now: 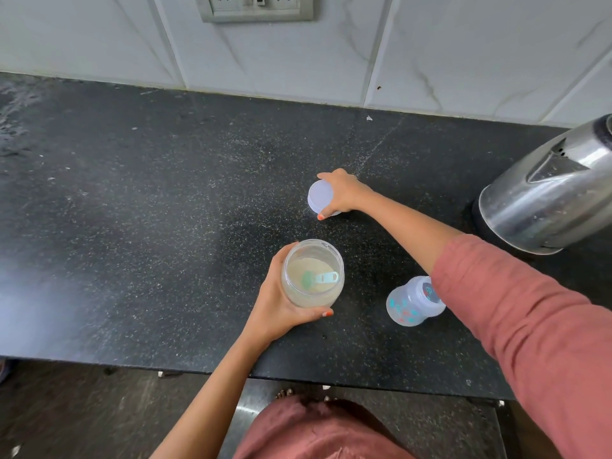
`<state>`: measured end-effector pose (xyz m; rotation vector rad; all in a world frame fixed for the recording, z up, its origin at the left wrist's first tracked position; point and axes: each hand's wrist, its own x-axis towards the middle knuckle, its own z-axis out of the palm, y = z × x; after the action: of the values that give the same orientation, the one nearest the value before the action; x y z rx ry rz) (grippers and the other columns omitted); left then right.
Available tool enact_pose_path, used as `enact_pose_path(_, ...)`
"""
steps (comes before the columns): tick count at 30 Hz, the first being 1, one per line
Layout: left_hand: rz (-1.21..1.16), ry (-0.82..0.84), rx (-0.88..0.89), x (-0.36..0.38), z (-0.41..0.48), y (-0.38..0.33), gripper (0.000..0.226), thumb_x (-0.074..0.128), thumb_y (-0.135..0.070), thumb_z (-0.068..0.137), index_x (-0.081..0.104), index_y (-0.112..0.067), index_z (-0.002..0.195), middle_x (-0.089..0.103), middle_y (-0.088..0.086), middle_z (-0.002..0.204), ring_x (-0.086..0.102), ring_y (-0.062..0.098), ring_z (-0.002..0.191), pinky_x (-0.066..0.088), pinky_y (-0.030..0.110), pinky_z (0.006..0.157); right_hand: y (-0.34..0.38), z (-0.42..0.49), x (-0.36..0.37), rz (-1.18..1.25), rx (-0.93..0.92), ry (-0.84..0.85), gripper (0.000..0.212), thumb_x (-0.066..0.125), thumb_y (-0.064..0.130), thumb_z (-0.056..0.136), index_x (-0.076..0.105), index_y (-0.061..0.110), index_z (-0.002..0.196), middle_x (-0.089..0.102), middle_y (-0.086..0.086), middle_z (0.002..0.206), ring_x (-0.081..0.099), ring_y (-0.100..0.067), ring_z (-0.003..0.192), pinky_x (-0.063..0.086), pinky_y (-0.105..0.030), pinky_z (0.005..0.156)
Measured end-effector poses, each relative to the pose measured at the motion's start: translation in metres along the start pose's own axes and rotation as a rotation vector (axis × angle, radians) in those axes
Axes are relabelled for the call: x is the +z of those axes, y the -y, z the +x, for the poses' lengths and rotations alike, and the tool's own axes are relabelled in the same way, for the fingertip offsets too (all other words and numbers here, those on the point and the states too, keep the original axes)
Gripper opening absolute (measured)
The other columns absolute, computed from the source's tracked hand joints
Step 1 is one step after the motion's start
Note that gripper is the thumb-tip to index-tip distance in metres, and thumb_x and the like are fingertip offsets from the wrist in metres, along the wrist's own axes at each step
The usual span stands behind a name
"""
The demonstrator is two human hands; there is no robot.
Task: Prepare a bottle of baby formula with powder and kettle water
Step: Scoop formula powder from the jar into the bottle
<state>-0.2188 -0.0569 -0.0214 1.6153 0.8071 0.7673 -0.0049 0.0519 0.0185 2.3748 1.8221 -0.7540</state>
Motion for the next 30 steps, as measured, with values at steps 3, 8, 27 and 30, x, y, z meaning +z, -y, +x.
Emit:
enact_pose_path(3, 0.002, 0.003, 0.010, 0.000, 0.000, -0.002, 0.093, 0.082, -0.041, 0.044, 0.035, -0.034, 0.124, 0.044, -0.016, 0.128, 0.043, -0.009, 0.119, 0.031, 0.004, 0.094, 0.000, -0.013, -0.009, 0.093, -0.031, -0.074, 0.084, 0.077, 0.026, 0.072, 0.030, 0.015, 0.141, 0.032, -0.012, 0.145, 0.035, -0.032, 0.131, 0.035, -0.047, 0.105)
enact_pose_path(8, 0.012, 0.006, 0.029, 0.000, 0.000, -0.004, 0.092, 0.081, -0.043, 0.043, 0.034, -0.038, 0.122, 0.043, -0.017, 0.128, 0.043, -0.010, 0.118, 0.031, 0.004, 0.094, 0.011, -0.061, -0.029, 0.333, -0.091, -0.113, 0.045, 0.072, 0.013, 0.076, 0.058, 0.009, 0.118, 0.061, -0.009, 0.120, 0.056, -0.019, 0.105, 0.040, -0.025, 0.086)
enact_pose_path(27, -0.024, 0.026, 0.006, -0.001, -0.001, 0.005, 0.093, 0.082, -0.038, 0.046, 0.032, -0.041, 0.124, 0.044, -0.011, 0.132, 0.046, 0.003, 0.122, 0.038, 0.019, 0.100, 0.064, -0.176, 0.003, -0.181, -0.177, -0.107, 0.021, 0.058, 0.011, 0.086, 0.062, 0.009, 0.107, 0.061, -0.010, 0.113, 0.060, -0.029, 0.101, 0.041, -0.032, 0.073)
enact_pose_path(30, -0.038, 0.027, 0.001, -0.001, 0.000, 0.004, 0.093, 0.082, -0.037, 0.045, 0.032, -0.041, 0.124, 0.045, -0.013, 0.131, 0.046, 0.001, 0.120, 0.039, 0.017, 0.098, 0.070, -0.174, 0.003, -0.335, -0.173, -0.103, 0.024, 0.053, 0.009, 0.090, 0.057, 0.008, 0.113, 0.057, -0.011, 0.118, 0.058, -0.031, 0.107, 0.034, -0.031, 0.072)
